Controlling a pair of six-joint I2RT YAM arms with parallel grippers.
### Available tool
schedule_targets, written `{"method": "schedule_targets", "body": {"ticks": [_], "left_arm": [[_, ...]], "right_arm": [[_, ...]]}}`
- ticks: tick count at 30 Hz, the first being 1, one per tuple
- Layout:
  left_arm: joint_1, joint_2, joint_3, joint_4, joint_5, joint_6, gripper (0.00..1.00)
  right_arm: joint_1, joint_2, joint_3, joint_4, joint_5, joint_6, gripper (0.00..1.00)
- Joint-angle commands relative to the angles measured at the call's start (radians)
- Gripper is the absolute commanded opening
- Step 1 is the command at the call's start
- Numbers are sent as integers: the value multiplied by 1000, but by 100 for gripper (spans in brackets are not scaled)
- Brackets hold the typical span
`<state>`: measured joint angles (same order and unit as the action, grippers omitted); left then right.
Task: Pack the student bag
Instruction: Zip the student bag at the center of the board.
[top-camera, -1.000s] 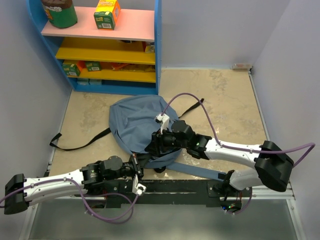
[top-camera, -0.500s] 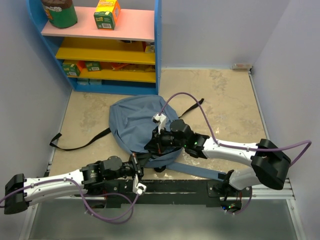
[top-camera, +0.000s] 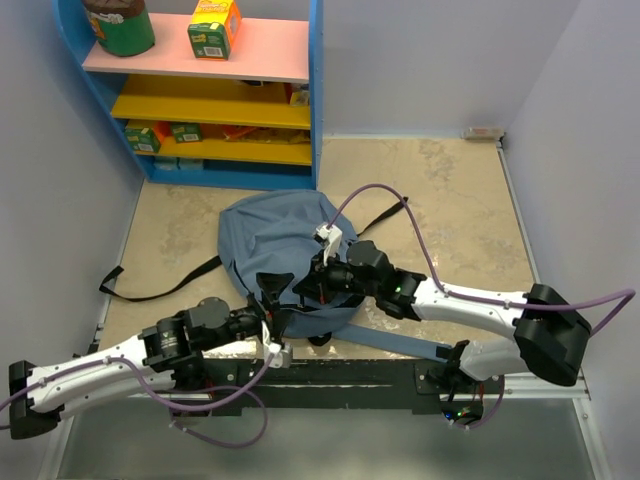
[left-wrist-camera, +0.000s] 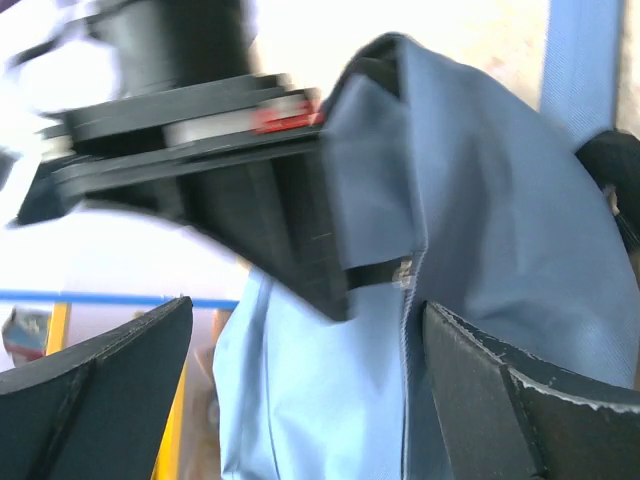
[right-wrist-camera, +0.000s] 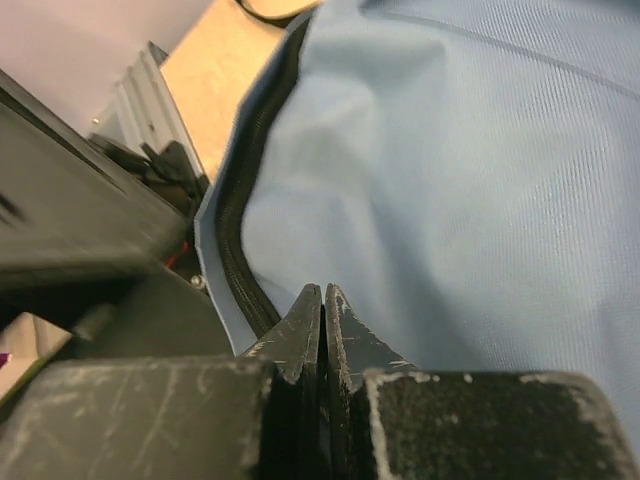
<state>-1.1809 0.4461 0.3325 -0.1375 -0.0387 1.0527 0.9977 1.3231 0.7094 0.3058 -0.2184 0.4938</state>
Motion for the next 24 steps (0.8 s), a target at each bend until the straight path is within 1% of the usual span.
{"method": "schedule_targets", "body": {"ticks": [1,5,10,16,17,18,20,21,23,24], "left_arm": [[21,-44,24,-71,-4,-126,100],[21,-46,-1,-97,22,-134,100],[21,22,22,-157,158,-114,100],[23,111,54,-116,188,-103,99],[23,120,59,-113,189,-103,97],[24,138,65,-106,186,-106,90],[29,151,82,-108,191,-111,81],[30,149,85,-106,191,-112,69],[35,141,92,-108,191,-117,51],[36,137,95,-103,181,-120,37]], "right_arm": [[2,-36,-16,-31,47,12,0],[2,-71,-22,-62,70,22,0],[4,-119,-31,-97,96,32,0],[5,-147,-31,-108,93,43,0],[9,-147,-31,-114,97,42,0],[7,-151,-31,-117,99,42,0],[7,-156,-31,-128,102,40,0],[7,-157,-33,-131,106,40,0],[9,-165,-34,-142,113,38,0],[7,-165,-34,-146,116,35,0]]}}
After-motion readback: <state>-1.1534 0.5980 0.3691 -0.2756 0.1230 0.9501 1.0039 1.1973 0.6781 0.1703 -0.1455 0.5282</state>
